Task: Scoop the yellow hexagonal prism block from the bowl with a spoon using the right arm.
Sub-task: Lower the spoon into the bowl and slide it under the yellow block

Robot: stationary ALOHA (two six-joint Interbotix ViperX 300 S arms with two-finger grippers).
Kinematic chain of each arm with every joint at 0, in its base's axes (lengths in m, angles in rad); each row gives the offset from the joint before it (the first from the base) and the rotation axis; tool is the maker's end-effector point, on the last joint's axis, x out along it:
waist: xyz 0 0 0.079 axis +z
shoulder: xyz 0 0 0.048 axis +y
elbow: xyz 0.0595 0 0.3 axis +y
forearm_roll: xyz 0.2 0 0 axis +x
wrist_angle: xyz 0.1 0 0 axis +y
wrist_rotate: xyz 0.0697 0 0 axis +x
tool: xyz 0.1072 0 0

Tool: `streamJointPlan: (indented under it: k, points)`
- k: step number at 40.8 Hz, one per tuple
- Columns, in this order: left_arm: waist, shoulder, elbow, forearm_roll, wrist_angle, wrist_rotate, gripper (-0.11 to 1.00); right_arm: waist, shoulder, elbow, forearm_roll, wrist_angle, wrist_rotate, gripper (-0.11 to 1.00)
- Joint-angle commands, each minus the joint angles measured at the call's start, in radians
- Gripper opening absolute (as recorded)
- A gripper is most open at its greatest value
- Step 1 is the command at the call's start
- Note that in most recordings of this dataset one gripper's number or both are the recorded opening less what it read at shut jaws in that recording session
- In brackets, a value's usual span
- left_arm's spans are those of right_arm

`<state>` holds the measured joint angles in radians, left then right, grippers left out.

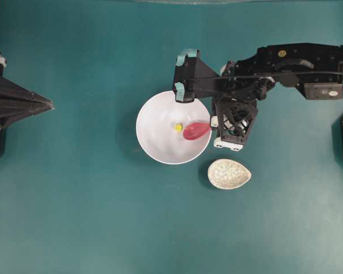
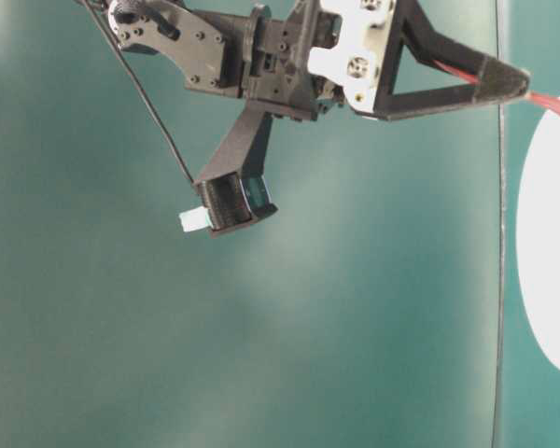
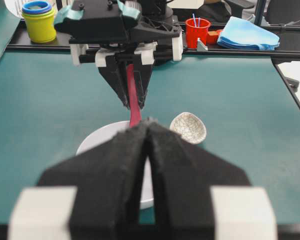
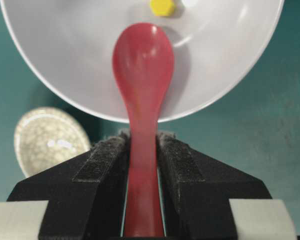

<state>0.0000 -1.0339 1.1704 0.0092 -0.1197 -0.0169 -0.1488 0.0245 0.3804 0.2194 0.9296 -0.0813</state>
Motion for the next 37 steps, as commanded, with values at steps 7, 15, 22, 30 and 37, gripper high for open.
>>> streamJointPlan:
  k: [7, 15, 22, 30, 37]
  points:
    - [-0.002, 0.008, -0.026, 0.0, -0.005, -0.002, 0.02, -0.002, 0.0, -0.025, -0.009, -0.002, 0.002, 0.25]
    - [-0.002, 0.008, -0.026, 0.002, -0.005, -0.002, 0.02, -0.002, 0.009, -0.025, -0.009, -0.006, 0.002, 0.25]
    - [-0.002, 0.008, -0.026, 0.002, -0.005, -0.002, 0.02, -0.002, 0.015, -0.026, -0.011, -0.018, 0.003, 0.25]
    - [-0.002, 0.008, -0.026, 0.002, -0.005, -0.002, 0.02, -0.011, 0.031, -0.04, -0.014, -0.038, 0.025, 0.25]
    - [-0.002, 0.008, -0.026, 0.002, -0.005, -0.002, 0.02, -0.014, 0.04, -0.055, -0.035, -0.051, 0.031, 0.25]
